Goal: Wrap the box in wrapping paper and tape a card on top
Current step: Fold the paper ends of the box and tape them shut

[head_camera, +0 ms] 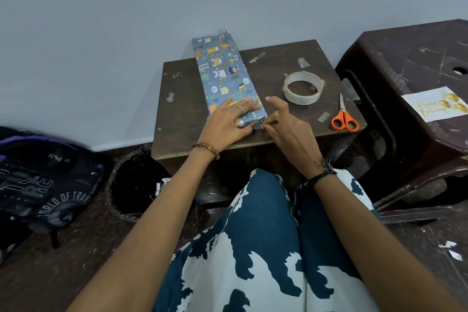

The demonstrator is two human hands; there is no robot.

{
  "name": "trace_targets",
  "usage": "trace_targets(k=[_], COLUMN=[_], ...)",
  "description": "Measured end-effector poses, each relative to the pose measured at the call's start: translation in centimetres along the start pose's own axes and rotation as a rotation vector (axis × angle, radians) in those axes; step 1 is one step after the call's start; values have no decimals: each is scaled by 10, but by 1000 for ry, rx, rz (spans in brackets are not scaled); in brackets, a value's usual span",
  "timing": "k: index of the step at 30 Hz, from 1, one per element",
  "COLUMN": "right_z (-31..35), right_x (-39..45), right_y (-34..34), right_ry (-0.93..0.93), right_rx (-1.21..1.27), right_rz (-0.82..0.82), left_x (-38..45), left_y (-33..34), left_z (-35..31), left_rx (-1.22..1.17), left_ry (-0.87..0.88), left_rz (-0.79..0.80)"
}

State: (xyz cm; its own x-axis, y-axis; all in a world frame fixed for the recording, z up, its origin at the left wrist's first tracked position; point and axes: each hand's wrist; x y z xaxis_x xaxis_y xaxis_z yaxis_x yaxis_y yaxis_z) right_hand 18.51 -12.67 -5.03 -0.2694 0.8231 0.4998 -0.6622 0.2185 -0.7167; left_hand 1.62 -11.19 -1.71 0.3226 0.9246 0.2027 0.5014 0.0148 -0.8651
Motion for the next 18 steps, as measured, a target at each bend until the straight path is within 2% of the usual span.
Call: trace_targets(k=[5,13,18], right_z=[2,2,-3], right_x=[1,5,6], right_y=[7,13,12], right_ry=[-42,14,57], right_rx=[-90,-210,-168], right_rz=[-98,-203,-200], left_x=[0,3,4], left_y=[1,6,7], left_z=[1,7,10], left_rx=[-9,-40,-32], left_ry=[14,30,42], left_rz=[9,2,6])
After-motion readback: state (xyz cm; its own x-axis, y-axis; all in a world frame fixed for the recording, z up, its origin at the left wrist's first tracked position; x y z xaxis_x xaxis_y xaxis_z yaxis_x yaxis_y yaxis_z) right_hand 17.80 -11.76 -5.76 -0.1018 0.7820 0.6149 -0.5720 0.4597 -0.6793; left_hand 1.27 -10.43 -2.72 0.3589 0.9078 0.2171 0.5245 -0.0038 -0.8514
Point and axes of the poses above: each hand's wrist, its own x-axis towards the middle knuckle, its own y-axis out of the palm, z = x × y, and after that the axes turned 1 degree about y, right-handed
